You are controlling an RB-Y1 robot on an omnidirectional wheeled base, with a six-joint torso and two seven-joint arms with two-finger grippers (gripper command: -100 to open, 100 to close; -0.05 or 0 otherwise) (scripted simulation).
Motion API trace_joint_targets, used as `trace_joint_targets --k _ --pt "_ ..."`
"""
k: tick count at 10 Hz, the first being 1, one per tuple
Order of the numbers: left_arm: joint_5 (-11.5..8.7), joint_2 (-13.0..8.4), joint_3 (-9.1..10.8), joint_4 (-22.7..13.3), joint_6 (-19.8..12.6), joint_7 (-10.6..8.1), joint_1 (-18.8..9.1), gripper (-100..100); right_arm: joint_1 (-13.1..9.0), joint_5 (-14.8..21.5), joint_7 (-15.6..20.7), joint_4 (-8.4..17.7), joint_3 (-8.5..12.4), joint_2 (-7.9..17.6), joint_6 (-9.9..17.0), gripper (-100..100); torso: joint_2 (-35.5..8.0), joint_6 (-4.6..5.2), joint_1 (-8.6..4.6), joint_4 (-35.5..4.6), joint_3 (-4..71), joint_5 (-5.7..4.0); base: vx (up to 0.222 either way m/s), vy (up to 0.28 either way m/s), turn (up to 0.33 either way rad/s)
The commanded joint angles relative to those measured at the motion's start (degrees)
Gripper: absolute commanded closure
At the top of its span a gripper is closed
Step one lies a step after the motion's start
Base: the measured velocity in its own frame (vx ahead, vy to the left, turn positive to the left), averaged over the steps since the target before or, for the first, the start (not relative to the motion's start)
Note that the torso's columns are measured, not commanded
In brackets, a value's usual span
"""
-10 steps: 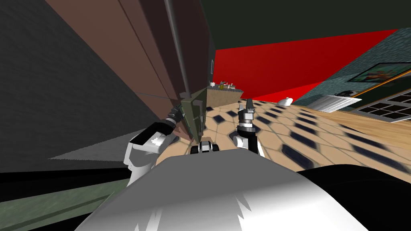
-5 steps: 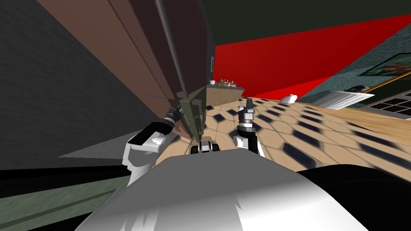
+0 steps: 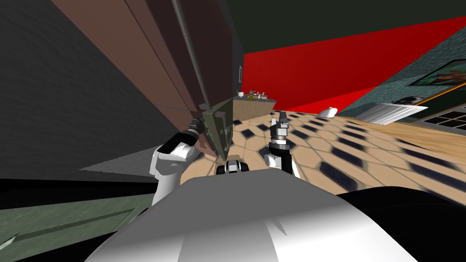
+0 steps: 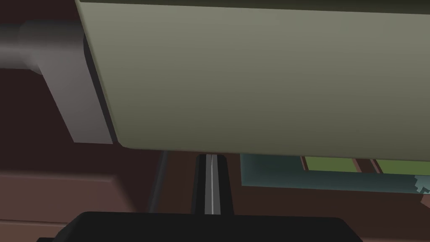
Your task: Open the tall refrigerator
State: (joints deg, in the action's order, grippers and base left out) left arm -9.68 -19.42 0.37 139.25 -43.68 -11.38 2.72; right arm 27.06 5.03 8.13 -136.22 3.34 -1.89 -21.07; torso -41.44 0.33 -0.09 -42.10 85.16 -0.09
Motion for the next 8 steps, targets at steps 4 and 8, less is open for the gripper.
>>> trace_joint_targets --k 4,8 --pt "3.38 1.52 3.12 -10.72 4.64 0.3 -7.71 100 -0.01 0.0 0.0 0.0 -0.01 -0.01 0.0 0 -0.34 0.26 -0.55 -0.26 -0.21 -0.29 -0.089 -0.102 0.039" --pt "6.71 2.98 6.3 -17.2 8.18 0.56 -12.1 100 -0.01 0.0 0.0 0.0 -0.01 -0.02 0.0 0 -0.17 0.1 -0.57 -0.04 -0.07 -0.16 -0.077 -0.066 0.015"
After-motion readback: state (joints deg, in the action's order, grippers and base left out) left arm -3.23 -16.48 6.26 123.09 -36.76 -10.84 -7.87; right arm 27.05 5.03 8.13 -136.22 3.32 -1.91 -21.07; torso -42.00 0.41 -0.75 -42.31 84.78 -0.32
